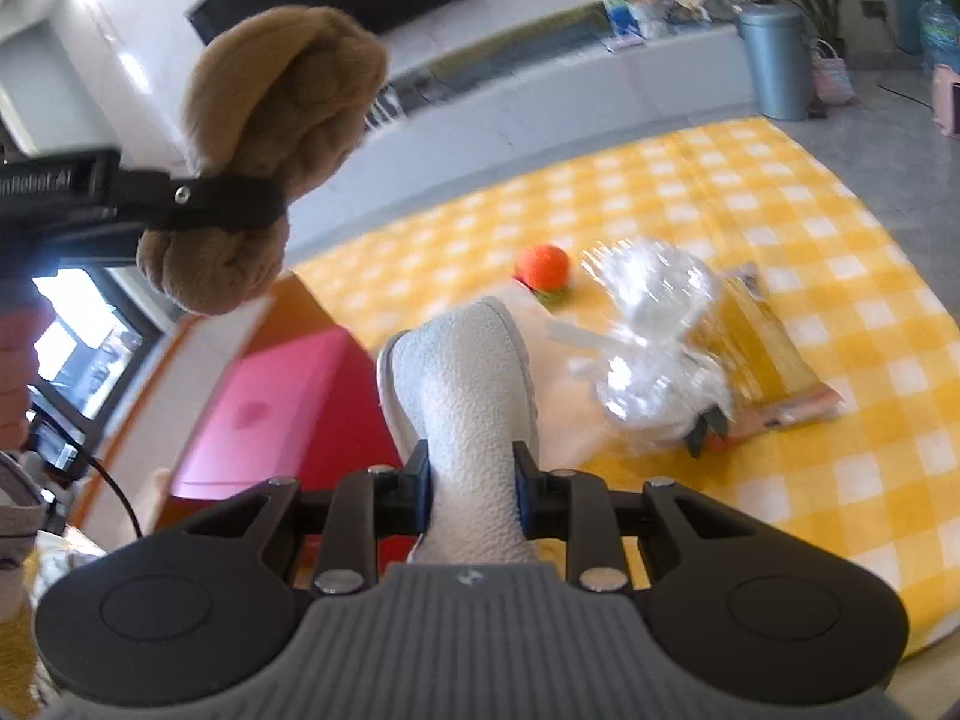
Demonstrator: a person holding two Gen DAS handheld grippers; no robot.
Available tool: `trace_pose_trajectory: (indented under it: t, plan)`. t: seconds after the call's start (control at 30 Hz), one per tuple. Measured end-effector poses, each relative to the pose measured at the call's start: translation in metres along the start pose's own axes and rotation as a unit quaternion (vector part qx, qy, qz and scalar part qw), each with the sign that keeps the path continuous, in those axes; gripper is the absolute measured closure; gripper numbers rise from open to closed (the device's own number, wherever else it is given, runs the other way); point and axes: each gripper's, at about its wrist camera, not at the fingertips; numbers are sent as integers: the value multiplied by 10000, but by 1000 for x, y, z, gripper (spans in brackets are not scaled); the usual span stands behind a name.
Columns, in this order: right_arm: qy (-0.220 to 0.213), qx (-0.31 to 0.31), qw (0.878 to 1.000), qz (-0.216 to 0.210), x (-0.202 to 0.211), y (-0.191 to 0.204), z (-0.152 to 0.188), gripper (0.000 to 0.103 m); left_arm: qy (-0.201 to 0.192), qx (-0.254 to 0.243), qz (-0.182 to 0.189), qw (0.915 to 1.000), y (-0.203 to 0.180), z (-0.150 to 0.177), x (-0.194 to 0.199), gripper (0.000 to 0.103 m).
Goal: Organize soft objects
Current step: 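Grasp the white sock with the right tool while the left tool grasps a brown towel, then carry the white sock with the right tool and brown towel with the left tool to the box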
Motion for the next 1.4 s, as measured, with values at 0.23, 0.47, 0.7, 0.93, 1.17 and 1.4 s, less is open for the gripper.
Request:
trace_pose_trajectory:
  t: [0.23,0.47,0.7,0.93,1.17,1.4]
  plan:
    - [-615,-10,9932,-986,32,16,-6,78,-770,40,-578,9953,-1,23,61,47]
    - [-814,157,9828,-1653,45,48,-12,78,-1221,205,-1066,9866,8,51,109,47]
    - [-701,534,9822,-1658,43,97,-13,78,-1788,377,-1897,9647,19,80,147,47]
    - [-435,673,9845,-1559,24,162,-9,78,-1953,876,-2067,9547,46,112,157,47]
    - [-494,1455,9854,-734,9,245,6,78,-2018,1229,-2044,9499,72,130,170,47]
    - [-472,2486,9666,399,-29,308,37,78,-1932,1298,-1819,9554,92,156,191,47]
Point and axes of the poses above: each gripper's, at about its wrist camera, not at the fingertips, and x roughly against the way its jaws point, y to its left, z to its underside, and after that the axes turned 14 degrees about z, right-handed
